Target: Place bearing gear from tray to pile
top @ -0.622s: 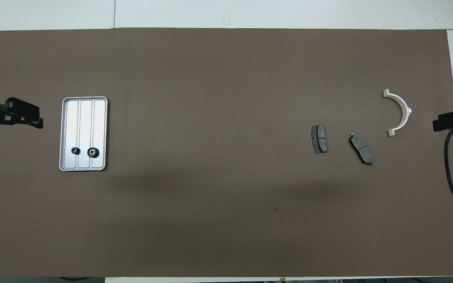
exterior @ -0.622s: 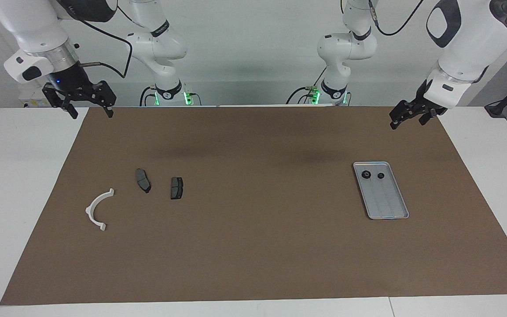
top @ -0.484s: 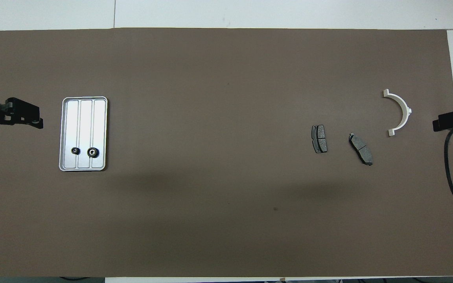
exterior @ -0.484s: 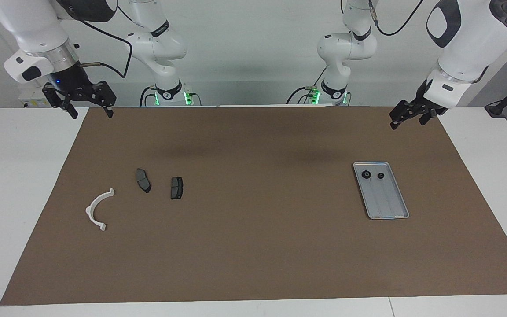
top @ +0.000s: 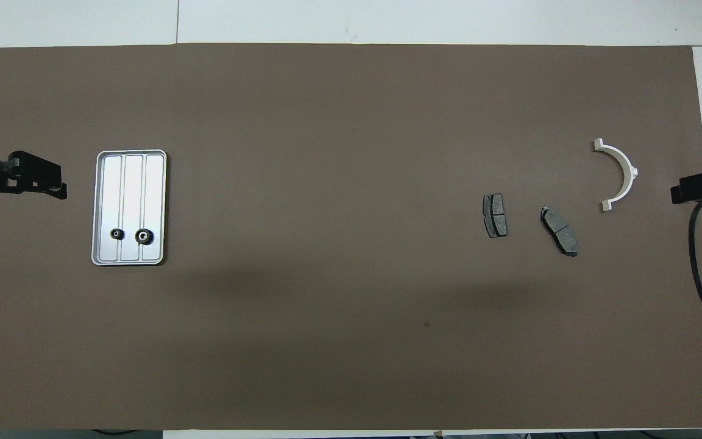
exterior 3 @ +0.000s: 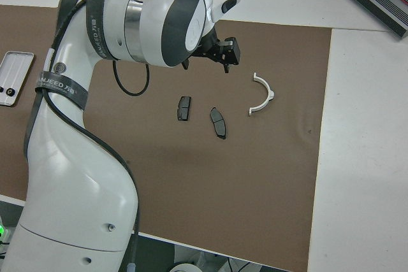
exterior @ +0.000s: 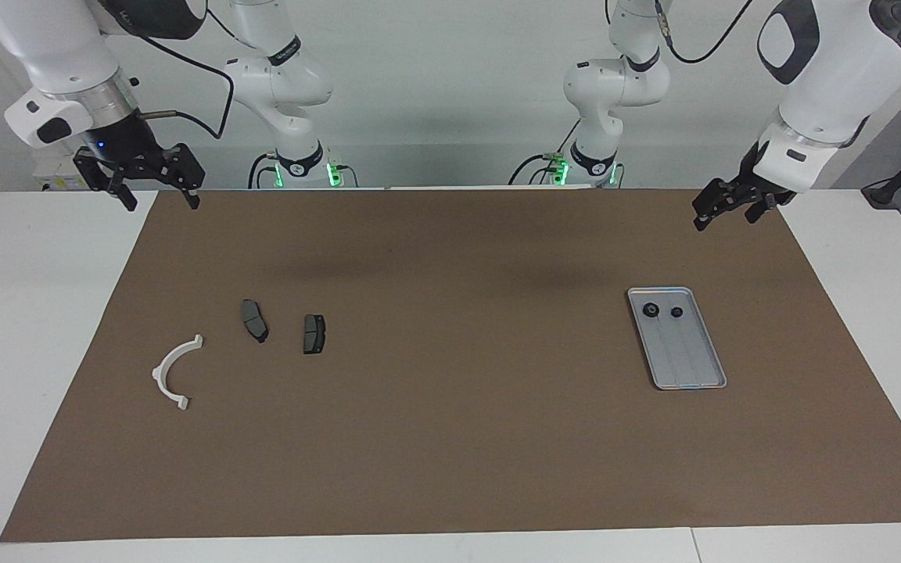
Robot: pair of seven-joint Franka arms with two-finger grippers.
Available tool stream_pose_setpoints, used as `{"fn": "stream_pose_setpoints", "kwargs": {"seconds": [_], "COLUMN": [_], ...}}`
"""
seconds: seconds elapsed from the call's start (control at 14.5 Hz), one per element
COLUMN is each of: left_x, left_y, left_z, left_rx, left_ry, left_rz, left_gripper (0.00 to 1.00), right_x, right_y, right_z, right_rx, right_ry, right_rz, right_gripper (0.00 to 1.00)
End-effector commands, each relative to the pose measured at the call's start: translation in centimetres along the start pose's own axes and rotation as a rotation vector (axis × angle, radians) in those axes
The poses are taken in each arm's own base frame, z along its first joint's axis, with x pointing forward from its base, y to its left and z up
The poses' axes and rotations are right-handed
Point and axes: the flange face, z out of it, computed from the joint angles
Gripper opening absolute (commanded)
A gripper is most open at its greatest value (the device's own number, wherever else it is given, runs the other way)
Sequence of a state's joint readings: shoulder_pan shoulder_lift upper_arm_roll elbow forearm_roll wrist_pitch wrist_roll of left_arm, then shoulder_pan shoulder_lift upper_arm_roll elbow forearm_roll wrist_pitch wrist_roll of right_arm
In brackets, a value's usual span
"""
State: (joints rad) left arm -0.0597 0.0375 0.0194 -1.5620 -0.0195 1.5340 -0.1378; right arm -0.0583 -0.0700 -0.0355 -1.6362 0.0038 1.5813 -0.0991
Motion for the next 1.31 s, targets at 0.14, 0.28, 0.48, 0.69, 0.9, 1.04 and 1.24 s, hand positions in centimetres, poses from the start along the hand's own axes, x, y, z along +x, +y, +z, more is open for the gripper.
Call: {"fn": "stream_pose_setpoints", "kwargs": {"seconds": [0.14, 0.28, 0.48, 0.69, 0.9, 1.04, 1.24], "left_x": [-0.4, -0.8, -0.9, -1.5, -1.3, -1.6, -1.7], "left_y": [-0.3, 0.4, 0.3, 0.1, 0.3, 0.7, 1.0], "left_z": [-1.5, -0.5, 3.6, 8.6, 12.1, 14.4, 19.0], "left_rx": [-0.002, -0.003, -0.001, -0.003, 0.001, 0.001, -0.001], "left_ry": [0.071, 0.066, 0.064, 0.075, 0.052, 0.057, 0.064], "left_rz": [-0.011, 0.001, 0.001, 0.000, -0.006, 0.003, -0.035], "left_gripper": [1.00, 1.00, 1.00, 1.00, 0.98, 0.94, 0.76], "right_x": [0.4, 0.4, 0.2, 0.2, 0.3, 0.3, 0.4], "right_y": [-0.3, -0.5, -0.7, -0.2, -0.4, -0.4, -0.3], "right_z": [-0.1, 0.0, 0.2, -0.2, 0.0, 0.0, 0.0], "right_rx": [0.007, 0.006, 0.008, 0.006, 0.002, -0.002, 0.000], "right_ry": [0.016, 0.011, -0.002, 0.005, 0.006, 0.009, 0.012], "right_rz": [0.036, 0.047, 0.045, 0.054, 0.067, 0.067, 0.071], "right_gripper": [1.00, 1.00, 1.00, 1.00, 1.00, 1.00, 1.00]}}
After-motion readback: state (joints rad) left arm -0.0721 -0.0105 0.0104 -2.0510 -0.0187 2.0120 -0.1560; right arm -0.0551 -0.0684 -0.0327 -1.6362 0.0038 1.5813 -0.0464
